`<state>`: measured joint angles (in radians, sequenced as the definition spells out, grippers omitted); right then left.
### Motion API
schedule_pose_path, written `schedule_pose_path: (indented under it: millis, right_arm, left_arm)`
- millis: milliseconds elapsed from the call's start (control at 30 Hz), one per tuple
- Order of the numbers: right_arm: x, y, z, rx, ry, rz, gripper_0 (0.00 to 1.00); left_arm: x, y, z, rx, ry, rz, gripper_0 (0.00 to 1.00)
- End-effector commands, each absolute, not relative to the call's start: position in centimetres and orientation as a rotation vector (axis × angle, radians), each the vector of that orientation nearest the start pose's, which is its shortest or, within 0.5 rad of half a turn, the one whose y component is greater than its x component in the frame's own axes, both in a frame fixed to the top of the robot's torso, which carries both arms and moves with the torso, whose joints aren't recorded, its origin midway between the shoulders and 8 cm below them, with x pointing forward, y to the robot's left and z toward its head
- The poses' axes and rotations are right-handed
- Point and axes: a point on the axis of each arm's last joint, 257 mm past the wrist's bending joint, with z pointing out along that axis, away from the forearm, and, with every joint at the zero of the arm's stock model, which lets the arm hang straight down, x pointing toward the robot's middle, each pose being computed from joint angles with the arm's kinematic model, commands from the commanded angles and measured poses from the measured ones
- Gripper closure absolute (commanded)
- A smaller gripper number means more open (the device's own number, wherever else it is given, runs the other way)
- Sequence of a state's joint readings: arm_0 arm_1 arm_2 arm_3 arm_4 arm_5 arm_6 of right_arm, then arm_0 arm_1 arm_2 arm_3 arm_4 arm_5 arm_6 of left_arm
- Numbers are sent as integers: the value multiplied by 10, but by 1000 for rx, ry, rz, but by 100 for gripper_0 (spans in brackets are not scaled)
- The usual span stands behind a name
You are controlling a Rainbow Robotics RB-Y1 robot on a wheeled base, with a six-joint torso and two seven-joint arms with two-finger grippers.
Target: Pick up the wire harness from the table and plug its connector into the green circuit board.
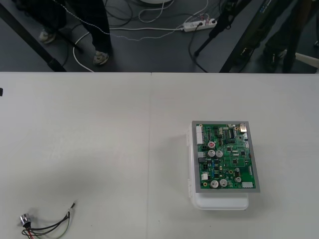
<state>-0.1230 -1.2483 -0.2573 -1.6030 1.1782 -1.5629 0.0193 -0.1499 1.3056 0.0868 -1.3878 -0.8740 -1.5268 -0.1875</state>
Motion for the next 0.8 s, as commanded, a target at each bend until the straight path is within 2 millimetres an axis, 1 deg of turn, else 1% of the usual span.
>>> schedule_pose_path:
  millis: [33,800]
  right_arm:
    - [364,-349,-82,-1832,1498,242,0]
    - [364,-349,-82,-1832,1498,242,0]
  left_arm:
    - [354,352,-73,1636,1506,-516,0]
    - [354,352,-73,1636,1506,-516,0]
